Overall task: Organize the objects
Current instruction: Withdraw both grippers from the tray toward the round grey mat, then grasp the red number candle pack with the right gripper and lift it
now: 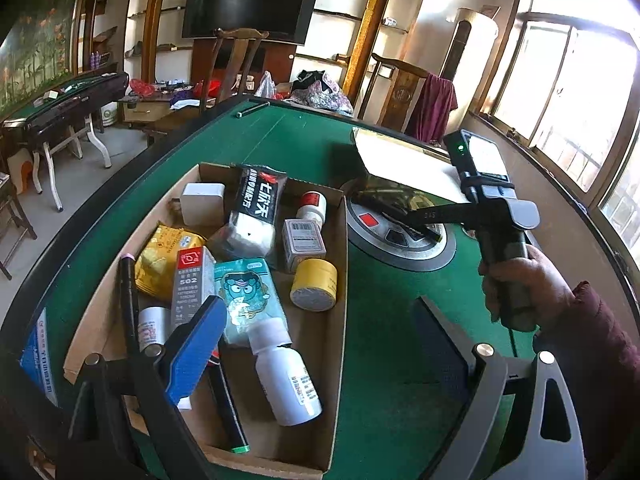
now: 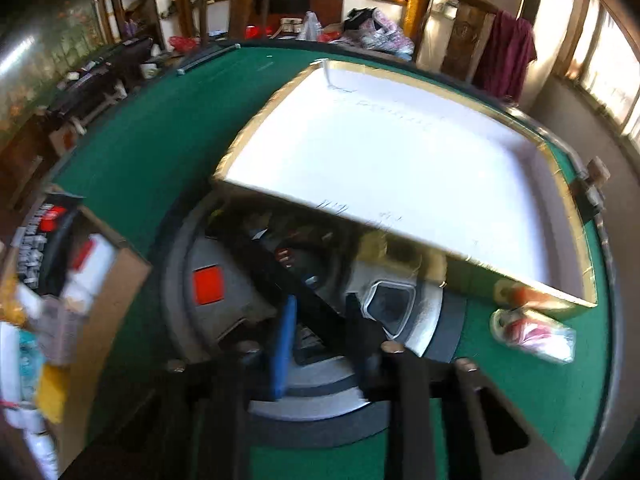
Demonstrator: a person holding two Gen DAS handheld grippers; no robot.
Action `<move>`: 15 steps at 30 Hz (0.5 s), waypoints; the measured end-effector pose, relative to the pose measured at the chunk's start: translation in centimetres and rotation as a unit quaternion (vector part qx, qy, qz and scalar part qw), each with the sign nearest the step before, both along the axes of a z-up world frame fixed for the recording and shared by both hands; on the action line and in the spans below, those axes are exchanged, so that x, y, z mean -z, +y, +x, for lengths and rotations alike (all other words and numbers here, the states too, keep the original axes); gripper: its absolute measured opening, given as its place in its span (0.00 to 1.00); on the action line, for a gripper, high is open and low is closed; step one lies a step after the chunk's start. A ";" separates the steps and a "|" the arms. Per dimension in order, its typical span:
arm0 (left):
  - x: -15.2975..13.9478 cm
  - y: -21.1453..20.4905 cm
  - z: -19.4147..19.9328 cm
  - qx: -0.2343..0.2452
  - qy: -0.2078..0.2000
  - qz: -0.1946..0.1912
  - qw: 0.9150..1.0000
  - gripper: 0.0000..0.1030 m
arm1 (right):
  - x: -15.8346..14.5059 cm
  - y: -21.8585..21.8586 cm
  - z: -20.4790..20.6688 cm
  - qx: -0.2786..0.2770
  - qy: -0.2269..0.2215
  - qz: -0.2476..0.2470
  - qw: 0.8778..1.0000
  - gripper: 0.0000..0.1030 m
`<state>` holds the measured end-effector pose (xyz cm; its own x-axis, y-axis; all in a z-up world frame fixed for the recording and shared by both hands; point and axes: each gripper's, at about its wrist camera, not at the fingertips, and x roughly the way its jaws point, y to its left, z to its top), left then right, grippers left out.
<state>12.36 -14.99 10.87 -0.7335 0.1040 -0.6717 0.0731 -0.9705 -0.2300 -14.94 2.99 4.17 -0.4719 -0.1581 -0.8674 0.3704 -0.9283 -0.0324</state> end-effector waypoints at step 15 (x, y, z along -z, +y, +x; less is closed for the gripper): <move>0.8 2.5 -0.5 0.037 -0.014 0.017 0.999 0.90 | -2.1 1.5 3.0 -0.045 0.033 -0.017 0.998 0.76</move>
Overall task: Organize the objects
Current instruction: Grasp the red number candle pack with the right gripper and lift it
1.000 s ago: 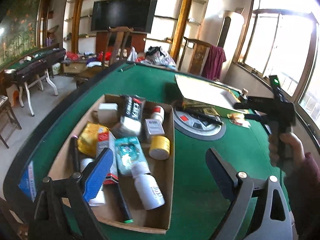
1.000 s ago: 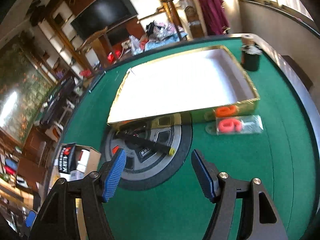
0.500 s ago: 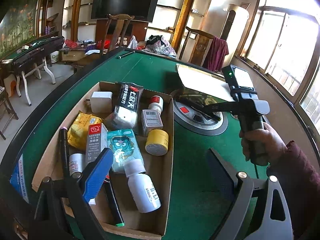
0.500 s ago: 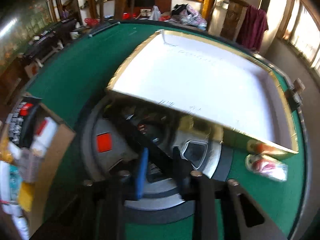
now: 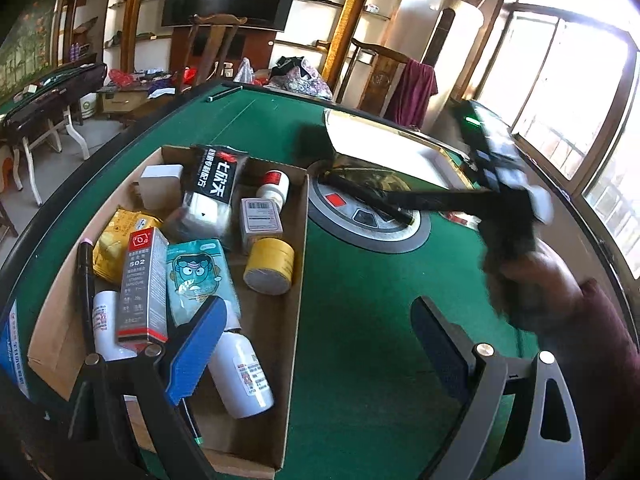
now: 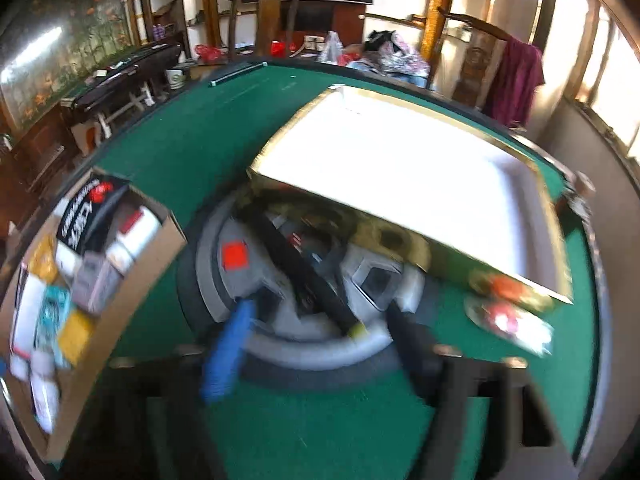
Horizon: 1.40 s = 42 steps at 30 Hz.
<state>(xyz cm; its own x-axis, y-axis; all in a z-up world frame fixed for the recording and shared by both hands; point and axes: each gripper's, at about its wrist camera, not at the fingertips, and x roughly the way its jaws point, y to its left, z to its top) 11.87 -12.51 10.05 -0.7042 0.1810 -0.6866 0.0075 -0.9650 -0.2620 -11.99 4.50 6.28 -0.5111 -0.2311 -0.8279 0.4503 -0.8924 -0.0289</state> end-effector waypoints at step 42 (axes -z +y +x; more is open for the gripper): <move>2.5 5.3 -3.1 0.055 -0.062 -0.005 0.997 0.90 | 6.3 16.8 -7.6 0.208 -0.031 -0.022 0.977 0.68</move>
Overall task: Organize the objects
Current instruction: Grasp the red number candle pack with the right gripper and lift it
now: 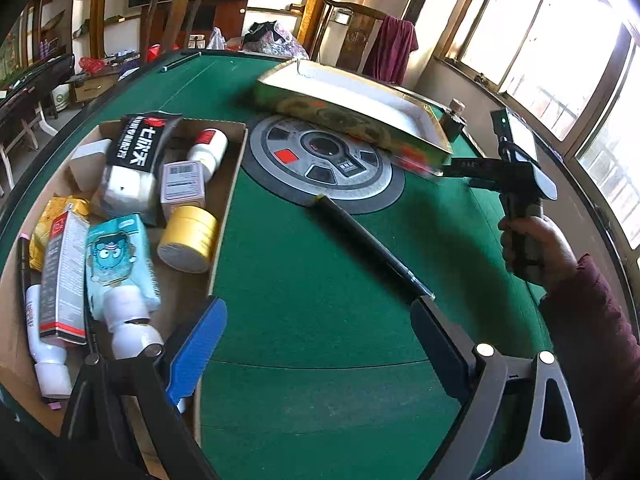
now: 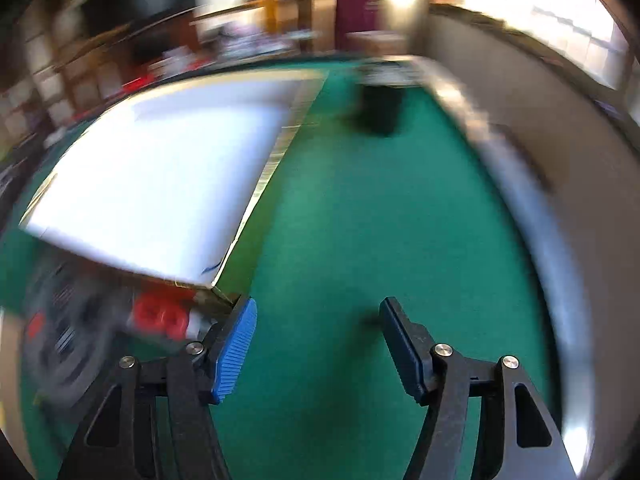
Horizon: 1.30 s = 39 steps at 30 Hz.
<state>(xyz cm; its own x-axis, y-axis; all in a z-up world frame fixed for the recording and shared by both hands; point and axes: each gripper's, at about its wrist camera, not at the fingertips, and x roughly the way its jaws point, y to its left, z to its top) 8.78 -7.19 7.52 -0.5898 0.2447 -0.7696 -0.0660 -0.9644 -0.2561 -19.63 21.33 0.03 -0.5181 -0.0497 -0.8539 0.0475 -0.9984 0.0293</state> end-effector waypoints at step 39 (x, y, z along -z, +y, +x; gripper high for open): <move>1.2 -1.4 0.2 0.005 -0.009 0.030 0.999 0.90 | -2.8 -17.2 -5.9 -0.004 -0.014 0.085 0.996 0.88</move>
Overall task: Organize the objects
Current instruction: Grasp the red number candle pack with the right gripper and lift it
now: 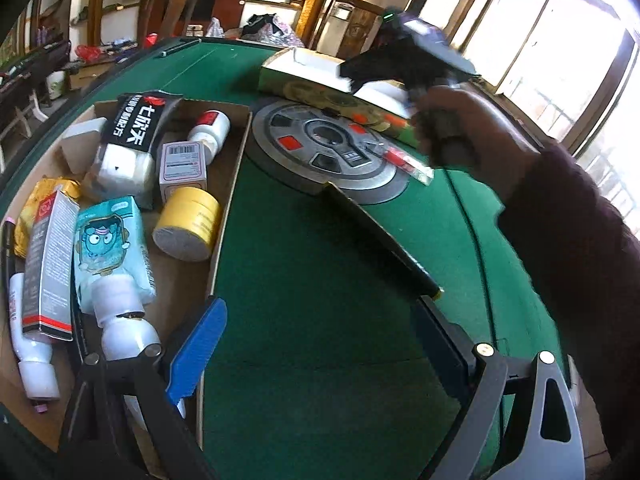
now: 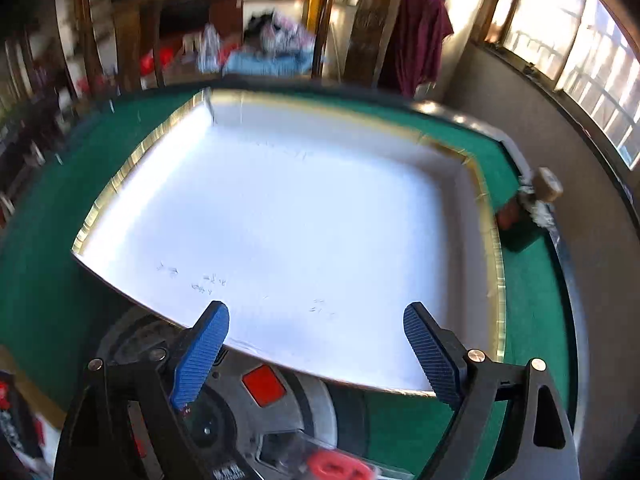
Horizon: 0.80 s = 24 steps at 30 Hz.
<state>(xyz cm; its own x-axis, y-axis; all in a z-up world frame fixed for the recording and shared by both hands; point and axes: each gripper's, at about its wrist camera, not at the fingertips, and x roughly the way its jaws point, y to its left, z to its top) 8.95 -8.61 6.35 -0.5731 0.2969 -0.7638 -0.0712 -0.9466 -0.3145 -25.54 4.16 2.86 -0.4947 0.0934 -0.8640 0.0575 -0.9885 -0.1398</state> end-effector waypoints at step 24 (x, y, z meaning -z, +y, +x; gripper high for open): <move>-0.3 1.2 -0.4 -0.006 -0.019 0.046 0.999 0.90 | 0.9 8.3 11.0 -0.174 -0.030 -0.072 0.982 0.81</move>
